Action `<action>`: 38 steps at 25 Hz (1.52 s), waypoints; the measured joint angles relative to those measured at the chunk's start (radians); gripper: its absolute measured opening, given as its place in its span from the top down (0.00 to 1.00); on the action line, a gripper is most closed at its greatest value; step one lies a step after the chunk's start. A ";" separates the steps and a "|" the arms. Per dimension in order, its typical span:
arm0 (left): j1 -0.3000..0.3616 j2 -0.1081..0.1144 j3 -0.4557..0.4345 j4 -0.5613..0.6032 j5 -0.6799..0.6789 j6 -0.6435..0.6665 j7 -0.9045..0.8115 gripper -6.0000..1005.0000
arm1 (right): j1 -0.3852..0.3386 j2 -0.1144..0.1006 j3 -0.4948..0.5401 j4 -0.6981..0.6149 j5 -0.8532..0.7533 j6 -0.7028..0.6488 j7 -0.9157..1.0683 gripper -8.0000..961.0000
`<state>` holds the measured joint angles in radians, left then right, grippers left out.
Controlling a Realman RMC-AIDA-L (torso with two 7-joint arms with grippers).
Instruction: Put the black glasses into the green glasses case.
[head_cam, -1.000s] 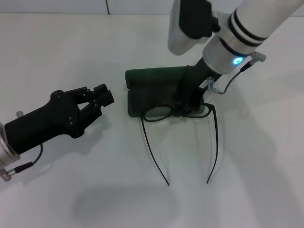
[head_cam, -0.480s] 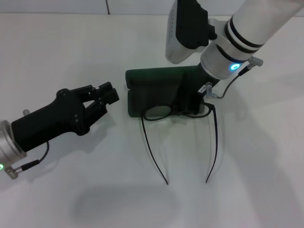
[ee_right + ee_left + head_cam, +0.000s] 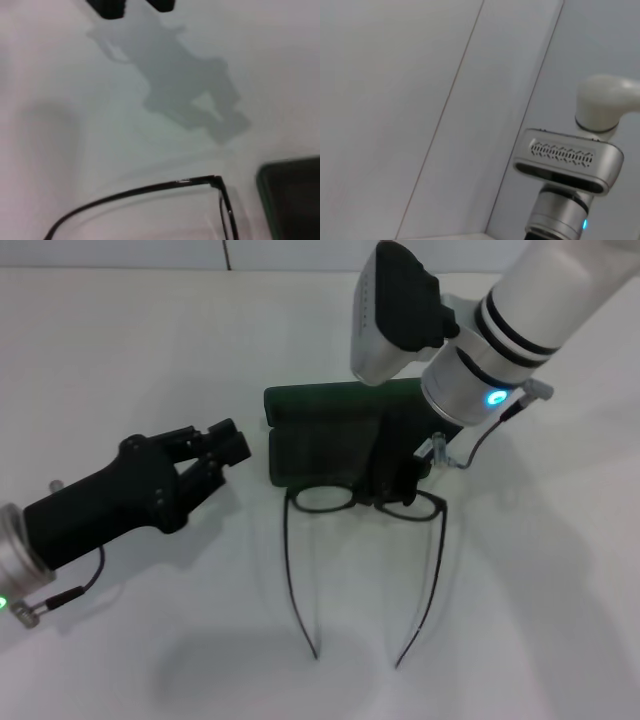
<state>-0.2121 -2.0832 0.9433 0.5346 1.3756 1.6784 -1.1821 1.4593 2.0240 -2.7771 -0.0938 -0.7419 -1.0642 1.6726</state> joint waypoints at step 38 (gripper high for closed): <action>-0.307 -0.010 0.130 -0.156 -0.100 0.314 0.039 0.95 | -0.782 -0.049 1.314 -0.476 -0.450 -0.423 -0.429 0.93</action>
<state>-0.5188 -2.0931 1.0734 0.3784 1.2761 1.9926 -1.1434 0.6775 1.9752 -1.4627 -0.5699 -1.1923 -1.4867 1.2439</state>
